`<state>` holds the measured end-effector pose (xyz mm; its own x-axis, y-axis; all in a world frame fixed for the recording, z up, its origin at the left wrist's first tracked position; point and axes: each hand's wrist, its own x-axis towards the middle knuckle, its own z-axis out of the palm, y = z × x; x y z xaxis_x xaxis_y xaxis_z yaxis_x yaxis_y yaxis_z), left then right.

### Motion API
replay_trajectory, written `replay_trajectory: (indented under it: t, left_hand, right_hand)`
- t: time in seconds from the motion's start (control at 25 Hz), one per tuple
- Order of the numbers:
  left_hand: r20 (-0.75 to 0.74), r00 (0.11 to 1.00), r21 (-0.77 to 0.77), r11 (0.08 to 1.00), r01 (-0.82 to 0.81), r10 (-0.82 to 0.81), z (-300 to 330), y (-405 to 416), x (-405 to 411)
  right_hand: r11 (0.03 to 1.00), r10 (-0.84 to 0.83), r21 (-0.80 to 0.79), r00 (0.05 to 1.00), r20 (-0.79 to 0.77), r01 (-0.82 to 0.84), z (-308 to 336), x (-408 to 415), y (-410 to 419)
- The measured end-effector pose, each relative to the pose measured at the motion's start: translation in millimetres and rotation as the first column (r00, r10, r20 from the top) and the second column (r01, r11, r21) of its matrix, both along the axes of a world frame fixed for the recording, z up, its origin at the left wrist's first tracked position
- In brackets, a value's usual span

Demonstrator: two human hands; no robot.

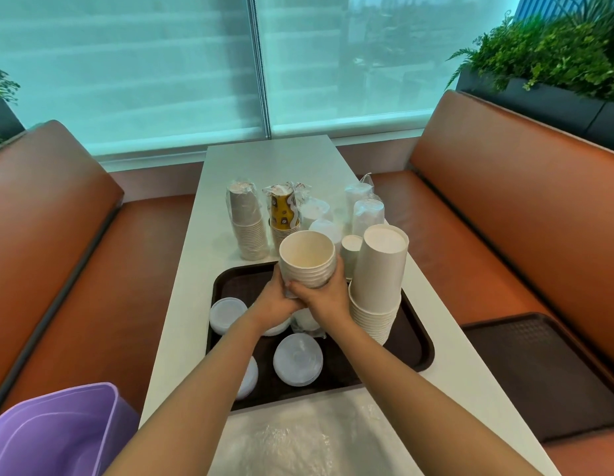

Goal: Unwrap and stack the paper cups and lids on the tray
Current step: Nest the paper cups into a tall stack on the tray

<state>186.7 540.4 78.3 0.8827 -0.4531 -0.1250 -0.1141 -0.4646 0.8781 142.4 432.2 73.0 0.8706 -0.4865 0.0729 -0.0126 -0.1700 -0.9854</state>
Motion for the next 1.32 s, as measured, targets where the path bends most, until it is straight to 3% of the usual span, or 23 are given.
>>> replay_trajectory:
  t: [0.08, 0.2, 0.28, 0.32, 0.4, 0.48, 0.52, 0.72, 0.92, 1.08, 1.2, 1.32]
  left_hand:
    - [-0.096, 0.993, 0.066, 0.995, 0.078, -0.072, 4, 9, 8]
    - [-0.223, 0.975, -0.171, 0.985, -0.026, -0.013, 35, 15, 14]
    - [0.000, 0.993, -0.232, 0.966, -0.112, 0.115, 64, 7, 16]
    - [0.182, 0.977, -0.143, 0.986, -0.087, 0.113, 77, 1, 17]
    - [0.401, 0.904, 0.240, 0.970, 0.051, -0.147, 93, -15, 21]
    - [0.320, 0.857, 0.601, 0.786, 0.145, -0.403, 96, -28, 23]
    - [0.271, 0.854, 0.663, 0.729, 0.168, -0.444, 96, -33, 25]
    - [0.234, 0.853, 0.667, 0.715, 0.209, -0.467, 105, -31, 34]
    - [0.234, 0.835, 0.719, 0.667, 0.196, -0.497, 112, -28, 35]
    - [0.325, 0.809, 0.690, 0.708, 0.151, -0.490, 120, -31, 30]
    - [0.344, 0.802, 0.694, 0.708, 0.133, -0.488, 132, -30, 30]
    - [0.411, 0.809, 0.614, 0.784, 0.094, -0.420, 154, -26, 31]
  right_hand:
    - [0.999, 0.012, 0.043, 1.000, 0.000, -0.012, -8, 2, 0]
    - [0.997, 0.029, 0.074, 1.000, 0.004, -0.029, -15, 3, 3]
    - [0.997, 0.031, 0.073, 1.000, 0.003, -0.031, -17, 3, 5]
    - [0.997, 0.027, 0.070, 1.000, 0.007, -0.027, -18, 3, 6]
    - [0.999, 0.016, 0.052, 1.000, 0.027, -0.018, -21, 3, 8]
    - [1.000, 0.017, -0.013, 0.999, 0.038, -0.016, -18, 2, 11]
    - [0.999, 0.013, -0.045, 0.999, 0.047, -0.010, -15, 4, 11]
    - [0.998, 0.045, 0.048, 0.997, 0.069, -0.048, -20, 16, 5]
    - [0.998, 0.046, 0.043, 0.998, 0.040, -0.048, -25, 13, 10]
    - [0.992, 0.025, -0.125, 0.997, 0.071, -0.016, -9, 16, 9]
    - [0.995, 0.085, -0.060, 0.994, 0.063, -0.081, -1, 20, 5]
    - [0.996, 0.087, -0.038, 0.994, 0.062, -0.084, -6, 20, 2]
